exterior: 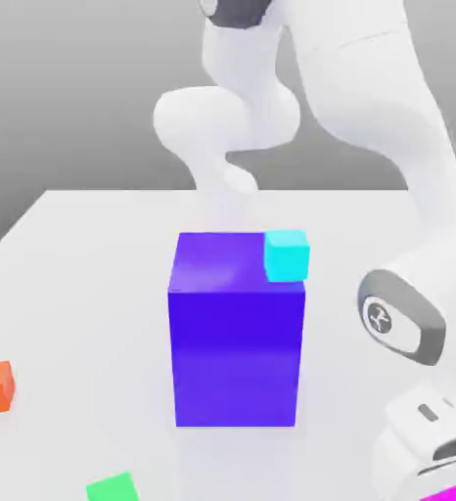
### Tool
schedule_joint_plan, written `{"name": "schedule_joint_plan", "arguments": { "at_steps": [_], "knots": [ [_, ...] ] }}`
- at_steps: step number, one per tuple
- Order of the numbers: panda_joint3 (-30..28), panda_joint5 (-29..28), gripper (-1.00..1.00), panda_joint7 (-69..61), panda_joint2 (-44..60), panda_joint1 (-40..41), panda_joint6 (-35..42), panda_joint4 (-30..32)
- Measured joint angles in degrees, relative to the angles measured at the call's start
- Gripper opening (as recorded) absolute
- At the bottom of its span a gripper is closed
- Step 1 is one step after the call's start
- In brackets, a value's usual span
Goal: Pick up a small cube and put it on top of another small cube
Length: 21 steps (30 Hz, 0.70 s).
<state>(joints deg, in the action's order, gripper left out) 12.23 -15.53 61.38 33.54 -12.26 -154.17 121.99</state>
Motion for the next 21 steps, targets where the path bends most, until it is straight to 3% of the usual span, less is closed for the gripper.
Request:
{"name": "schedule_joint_plan", "arguments": {
  "at_steps": [4,8,21],
  "knots": [
    [0.0,0.0,-1.00,0.0,0.1,-0.1,-0.1,0.0],
    [2.1,3.0,-1.00,-1.9,-6.8,1.9,5.0,1.7],
    [-12.6,15.7,-1.00,5.9,-15.1,20.5,5.9,7.9]
  ]
}}
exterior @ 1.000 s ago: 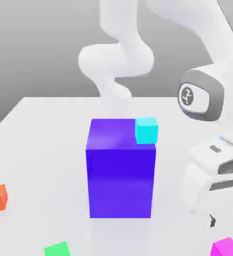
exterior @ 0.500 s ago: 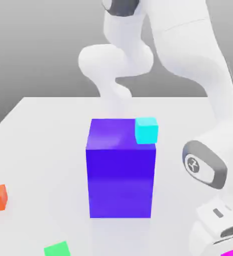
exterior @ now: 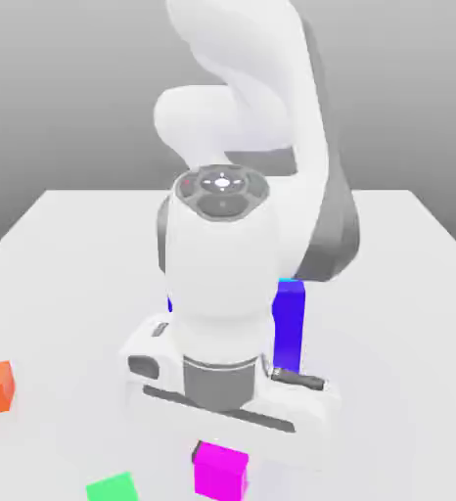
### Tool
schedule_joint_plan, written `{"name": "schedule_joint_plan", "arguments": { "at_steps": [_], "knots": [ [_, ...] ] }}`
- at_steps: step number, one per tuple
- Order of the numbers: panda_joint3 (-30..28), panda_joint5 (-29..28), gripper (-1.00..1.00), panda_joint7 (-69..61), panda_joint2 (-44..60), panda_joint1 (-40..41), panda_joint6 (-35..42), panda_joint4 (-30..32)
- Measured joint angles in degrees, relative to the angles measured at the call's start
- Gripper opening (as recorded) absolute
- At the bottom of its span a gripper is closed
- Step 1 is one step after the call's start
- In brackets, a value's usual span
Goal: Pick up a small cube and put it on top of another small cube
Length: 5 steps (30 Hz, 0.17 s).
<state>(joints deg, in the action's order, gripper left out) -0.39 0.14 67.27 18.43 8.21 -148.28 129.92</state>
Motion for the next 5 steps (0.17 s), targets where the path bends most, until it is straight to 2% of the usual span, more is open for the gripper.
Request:
{"name": "schedule_joint_plan", "arguments": {
  "at_steps": [1,2,5],
  "knots": [
    [-1.0,1.0,-1.00,0.5,2.1,1.4,-1.9,-0.2],
    [-1.4,1.5,1.00,0.7,3.9,2.1,-3.5,-0.4],
    [-1.4,1.5,1.00,0.7,3.9,2.1,-3.5,-0.4]
  ]
}}
